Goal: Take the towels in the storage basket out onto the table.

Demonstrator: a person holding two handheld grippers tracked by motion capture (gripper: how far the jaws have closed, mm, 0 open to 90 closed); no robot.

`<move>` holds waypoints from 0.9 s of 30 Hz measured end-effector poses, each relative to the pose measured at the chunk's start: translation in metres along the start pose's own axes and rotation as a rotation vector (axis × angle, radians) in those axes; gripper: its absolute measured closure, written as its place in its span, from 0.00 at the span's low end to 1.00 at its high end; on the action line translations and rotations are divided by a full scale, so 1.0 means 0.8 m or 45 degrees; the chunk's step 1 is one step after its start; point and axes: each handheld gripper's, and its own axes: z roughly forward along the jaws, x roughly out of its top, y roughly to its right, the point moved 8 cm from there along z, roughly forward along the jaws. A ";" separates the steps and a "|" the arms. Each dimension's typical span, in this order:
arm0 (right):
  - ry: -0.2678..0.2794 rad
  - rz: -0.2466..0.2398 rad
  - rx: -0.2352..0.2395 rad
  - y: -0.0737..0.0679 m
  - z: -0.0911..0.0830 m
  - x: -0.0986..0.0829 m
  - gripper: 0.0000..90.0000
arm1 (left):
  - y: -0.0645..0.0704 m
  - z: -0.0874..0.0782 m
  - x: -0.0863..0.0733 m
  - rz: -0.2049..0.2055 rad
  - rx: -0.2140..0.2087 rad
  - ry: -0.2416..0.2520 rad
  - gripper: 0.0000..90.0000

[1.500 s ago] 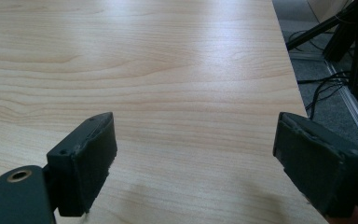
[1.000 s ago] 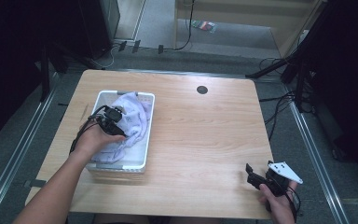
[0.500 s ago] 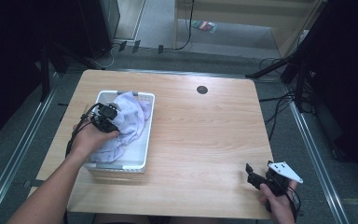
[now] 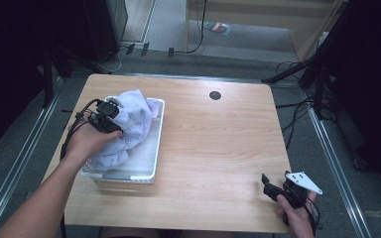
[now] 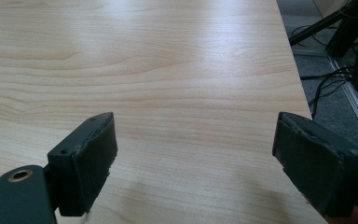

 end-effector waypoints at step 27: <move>-0.003 -0.001 -0.001 0.000 0.000 0.000 0.15 | 0.045 -0.098 0.061 0.084 -0.004 0.079 0.68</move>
